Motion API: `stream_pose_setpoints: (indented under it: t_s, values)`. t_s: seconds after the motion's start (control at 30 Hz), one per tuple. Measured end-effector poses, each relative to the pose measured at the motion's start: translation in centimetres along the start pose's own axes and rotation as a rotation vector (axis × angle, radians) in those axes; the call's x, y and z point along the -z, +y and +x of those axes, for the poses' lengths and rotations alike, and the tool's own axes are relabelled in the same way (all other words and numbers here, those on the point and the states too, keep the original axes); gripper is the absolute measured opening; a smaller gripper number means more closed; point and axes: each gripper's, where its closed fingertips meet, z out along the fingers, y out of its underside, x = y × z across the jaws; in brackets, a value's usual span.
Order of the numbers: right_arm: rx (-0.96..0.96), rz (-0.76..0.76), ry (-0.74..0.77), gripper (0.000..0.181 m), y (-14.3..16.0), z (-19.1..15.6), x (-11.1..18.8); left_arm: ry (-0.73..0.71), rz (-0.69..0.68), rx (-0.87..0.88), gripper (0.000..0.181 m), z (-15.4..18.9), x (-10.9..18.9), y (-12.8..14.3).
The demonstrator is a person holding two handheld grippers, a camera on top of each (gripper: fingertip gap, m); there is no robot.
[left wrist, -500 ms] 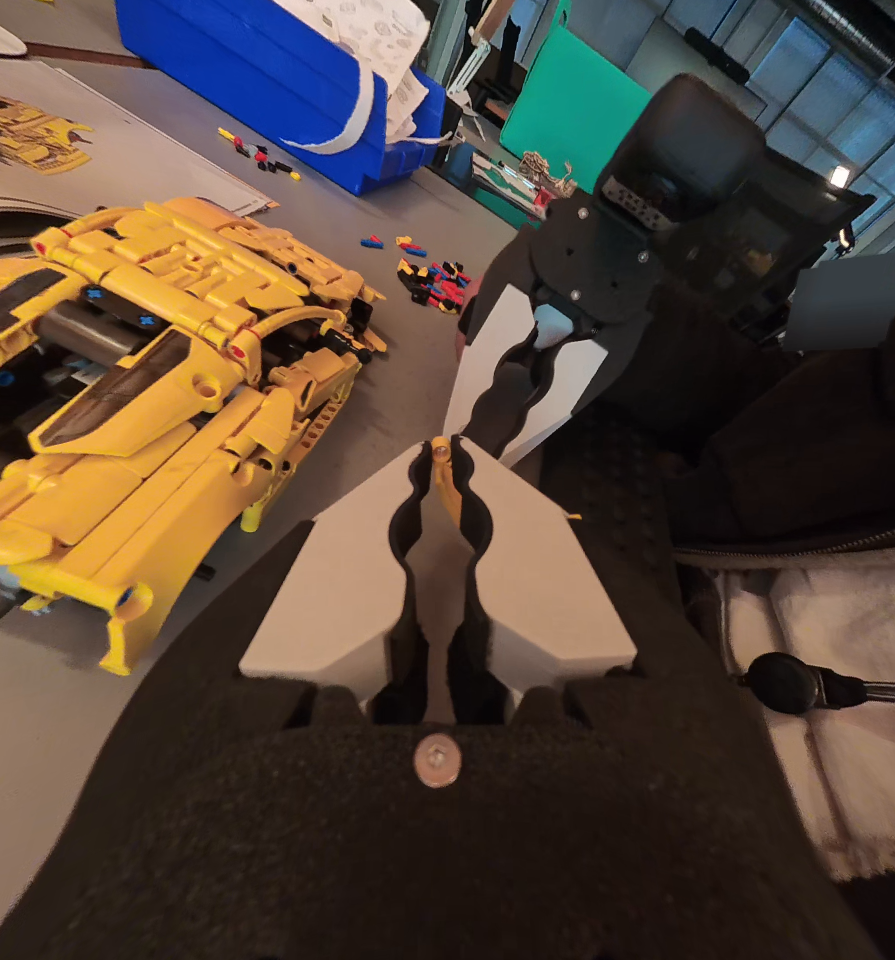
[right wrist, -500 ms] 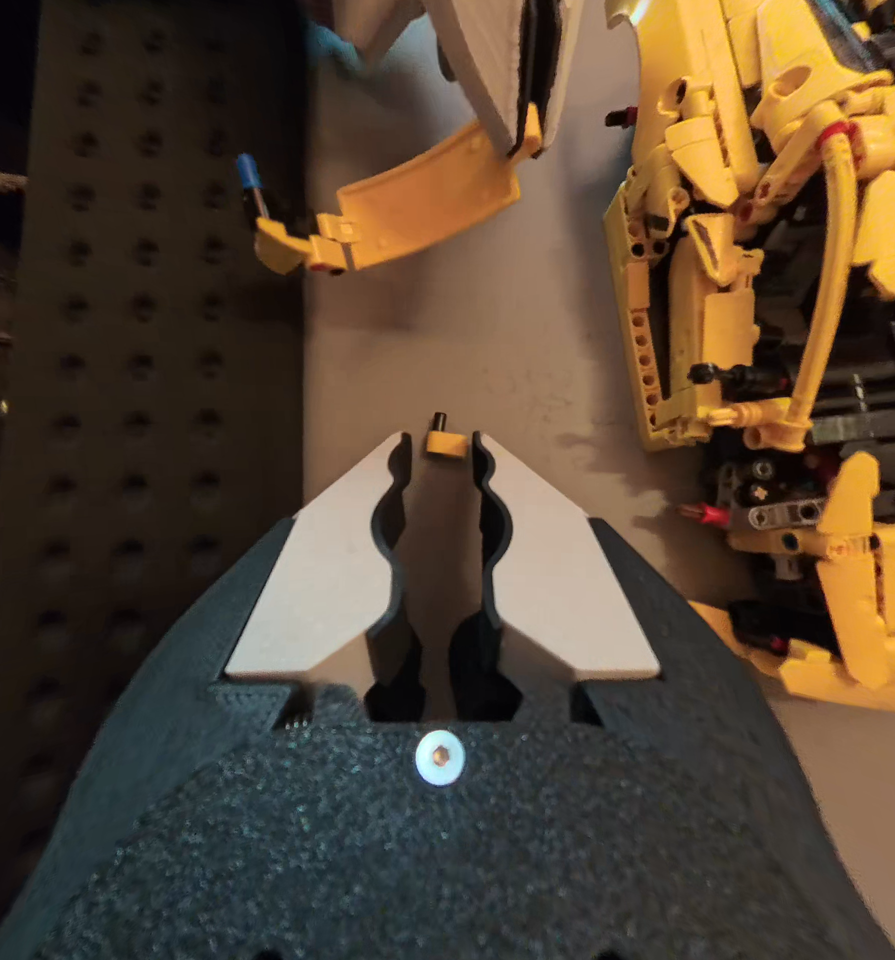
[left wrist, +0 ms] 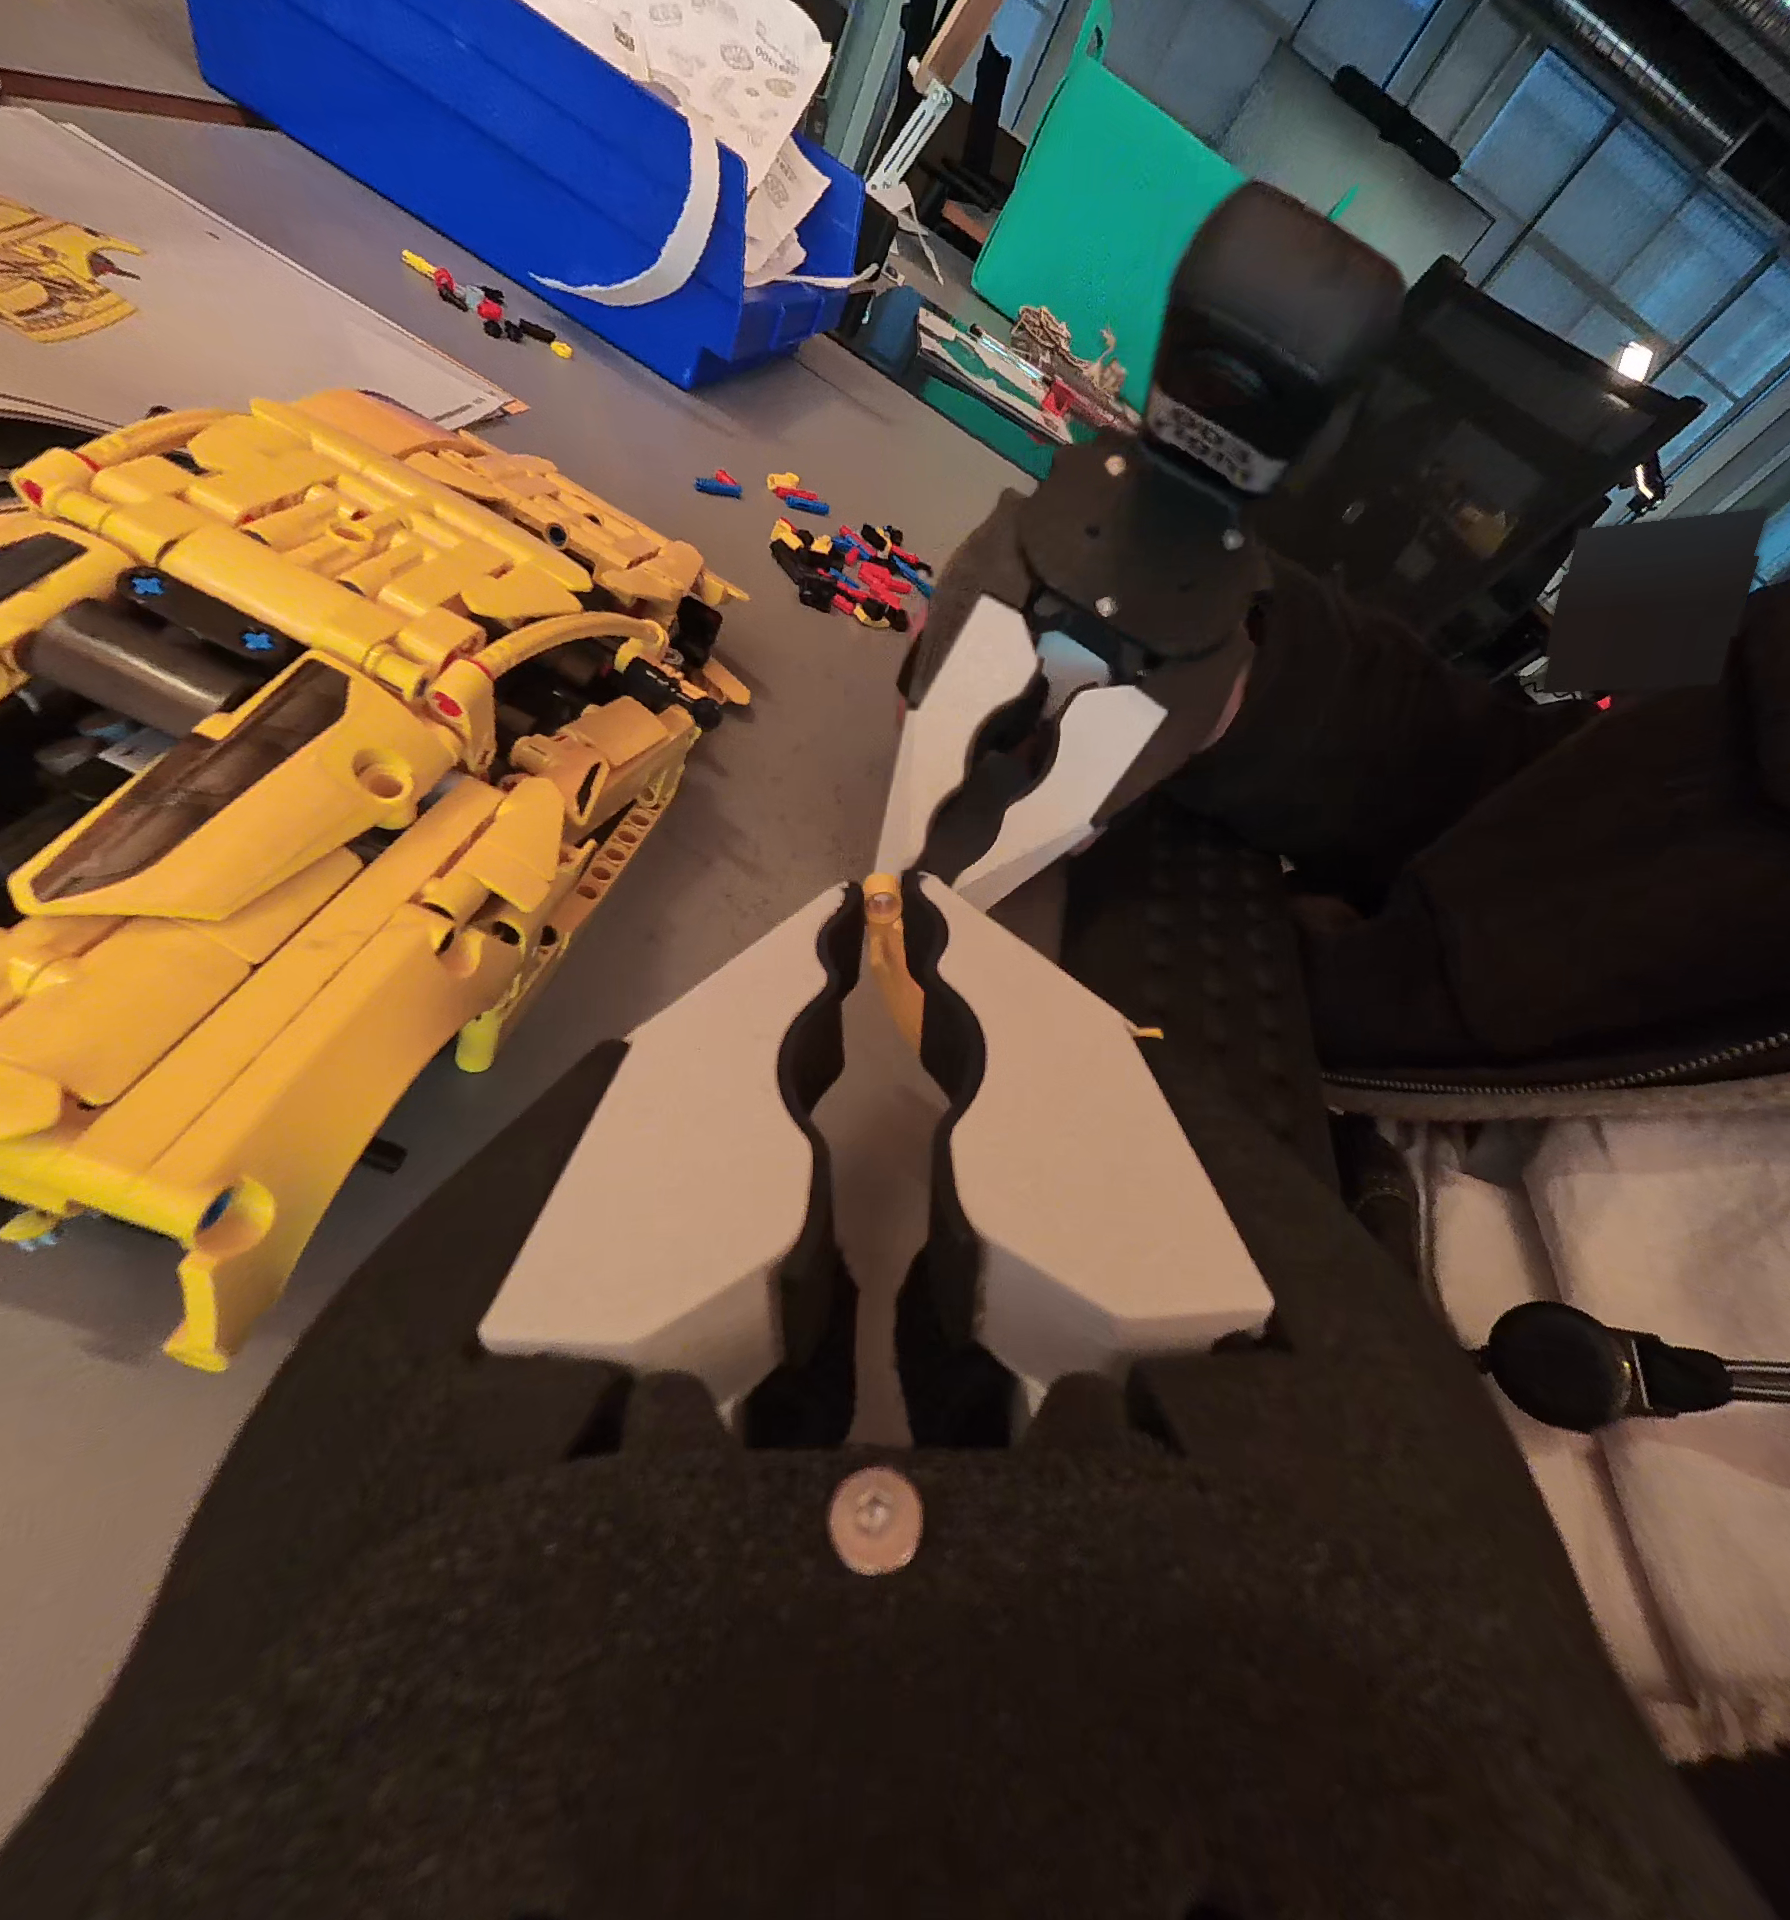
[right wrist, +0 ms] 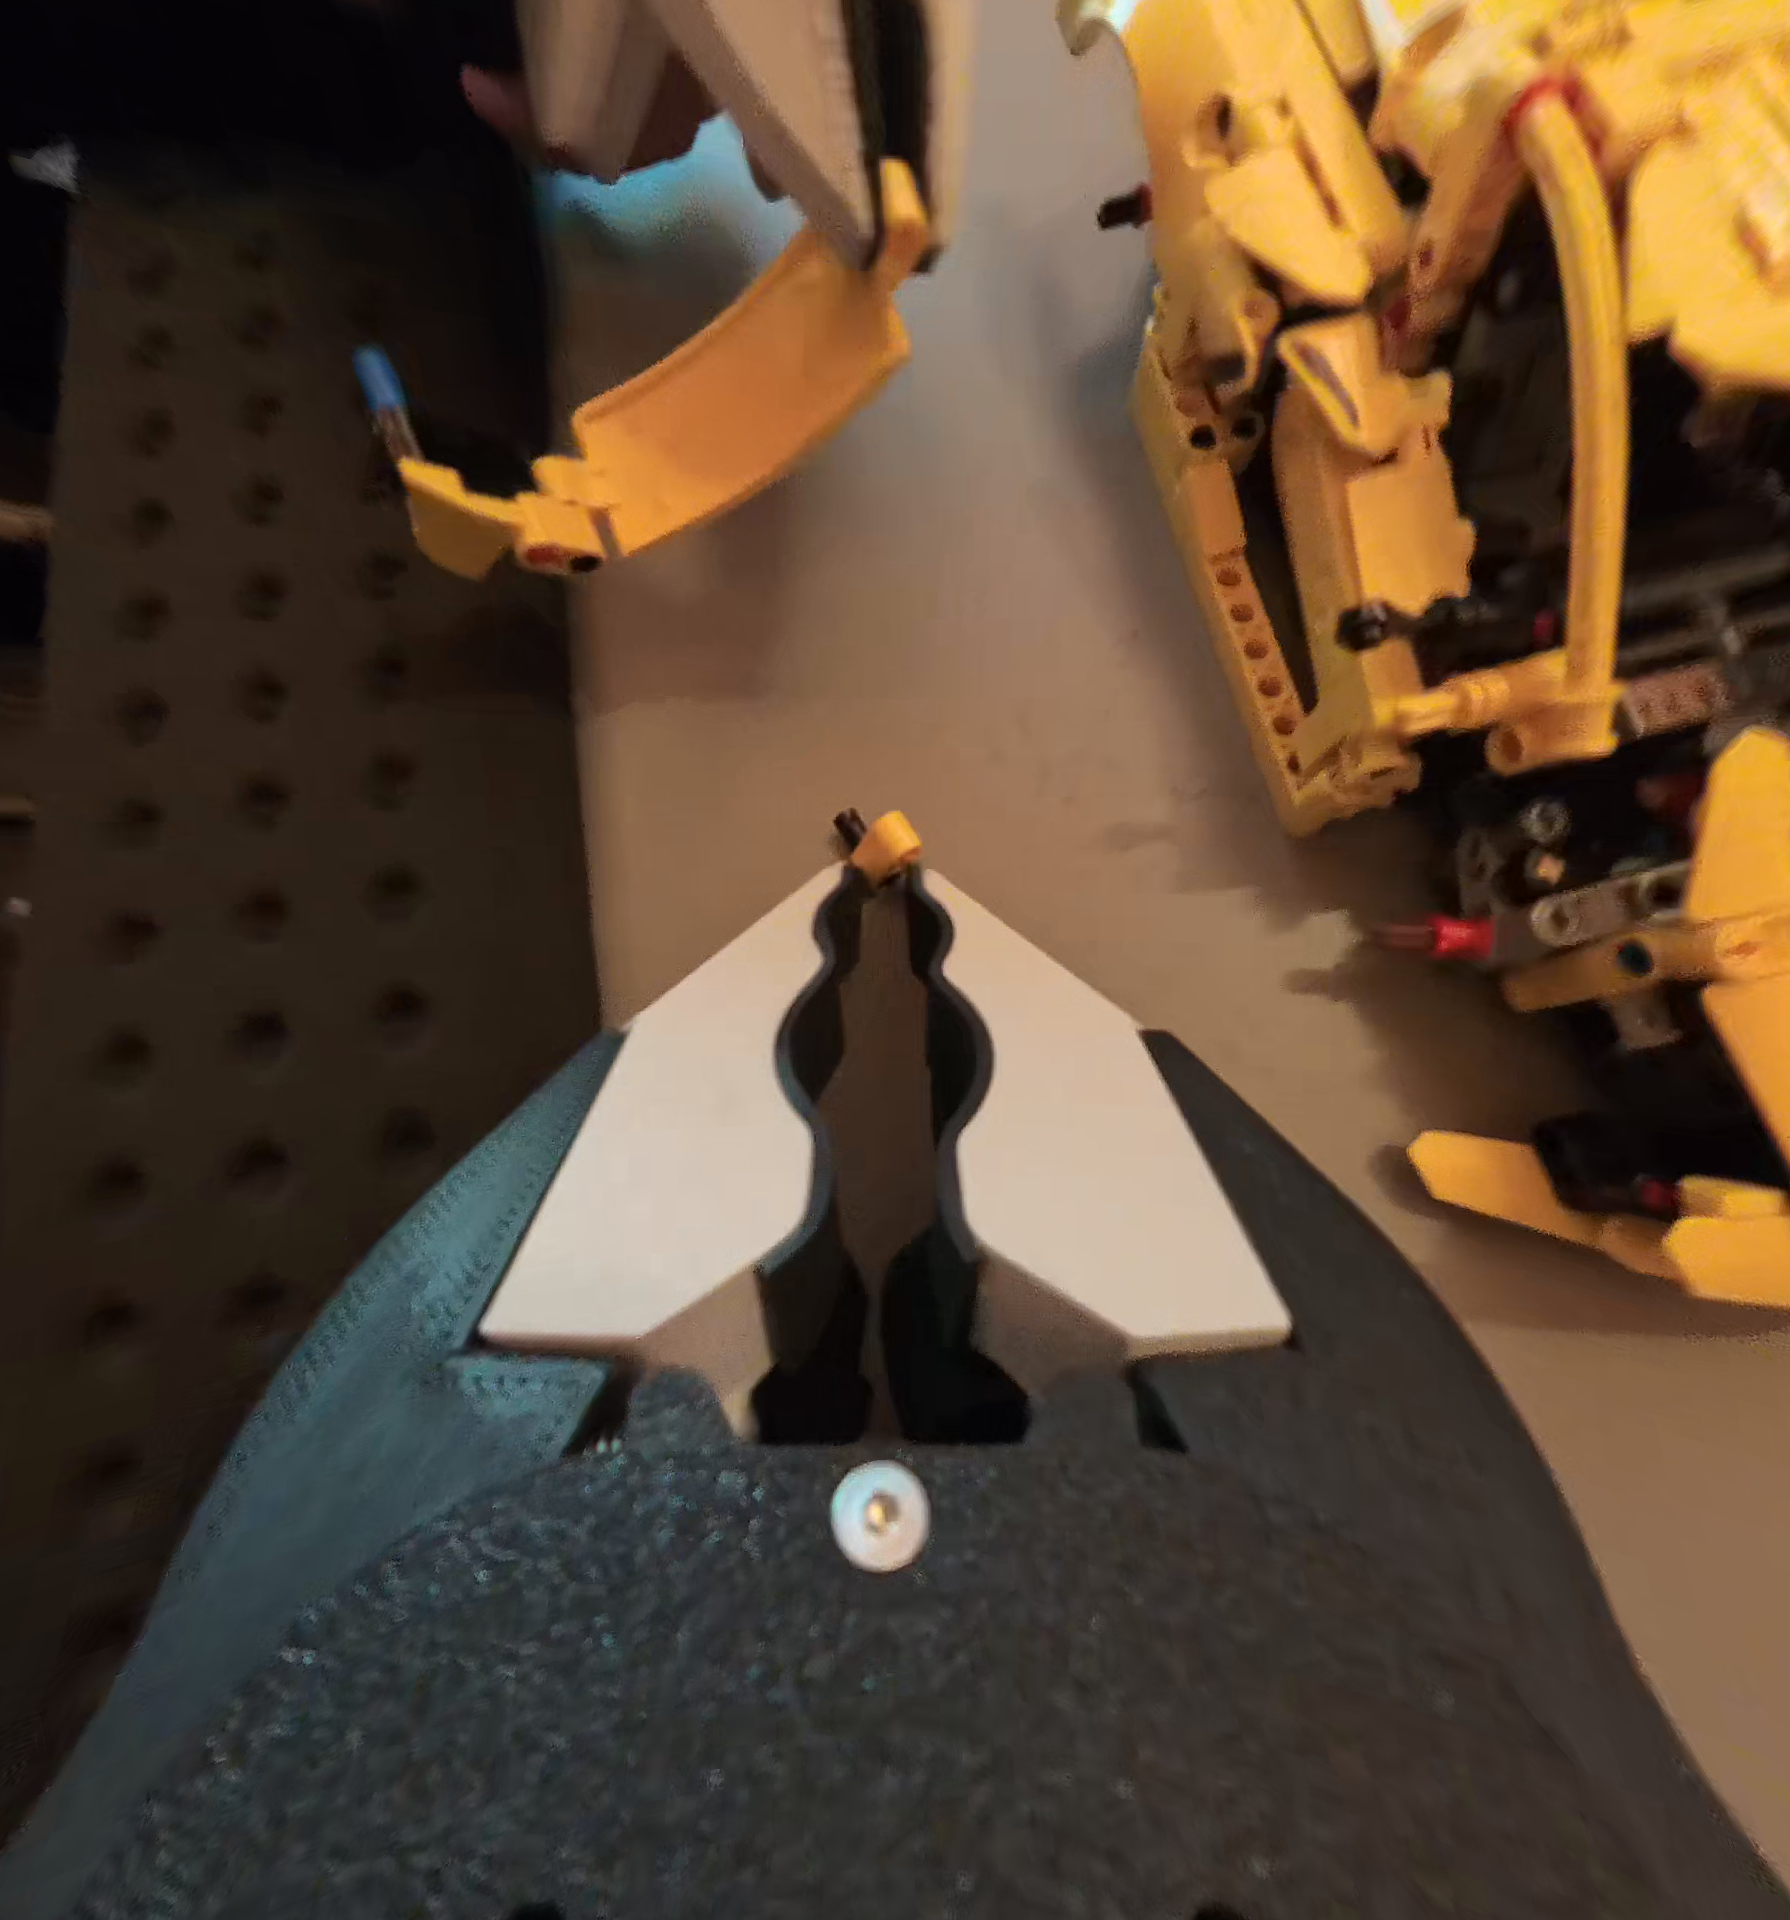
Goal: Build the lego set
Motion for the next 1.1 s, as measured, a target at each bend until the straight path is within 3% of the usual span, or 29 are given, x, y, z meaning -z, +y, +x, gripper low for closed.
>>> stream_pose_setpoints:
  t_s: [0.13, 0.2, 0.47, 0.8, 0.87, 1.03, 1.1]
  values:
    - [0.228, -0.038, 0.181, 0.001, -0.2, 0.7, -0.1, 0.009, -0.022, 0.009, 0.007, 0.0, -0.2, 0.3]
    - [0.263, -0.034, 0.195, 0.001, -0.3, 0.5, -0.1, 0.010, -0.025, 0.008, 0.007, 0.0, -0.3, 0.4]
    - [0.148, 0.043, -0.037, 0.007, -0.2, -1.3, 0.0, 0.007, -0.028, 0.002, 0.007, 0.0, -0.3, 0.4]
    - [0.029, 0.096, -0.116, 0.013, -0.7, -0.7, 1.0, 0.003, -0.025, 0.003, 0.007, -0.1, -0.3, 0.3]
    - [0.000, 0.085, -0.135, 0.021, -0.7, 0.0, 0.7, 0.004, -0.026, 0.003, 0.007, 0.0, -0.3, 0.4]
    - [-0.055, 0.069, -0.281, 0.021, -1.1, -0.3, -0.2, 0.006, -0.033, 0.000, 0.007, 0.0, -0.4, 0.5]
    - [-0.019, 0.053, -0.264, 0.020, -1.1, -0.1, -0.6, 0.006, -0.026, 0.003, 0.007, 0.0, -0.3, 0.4]
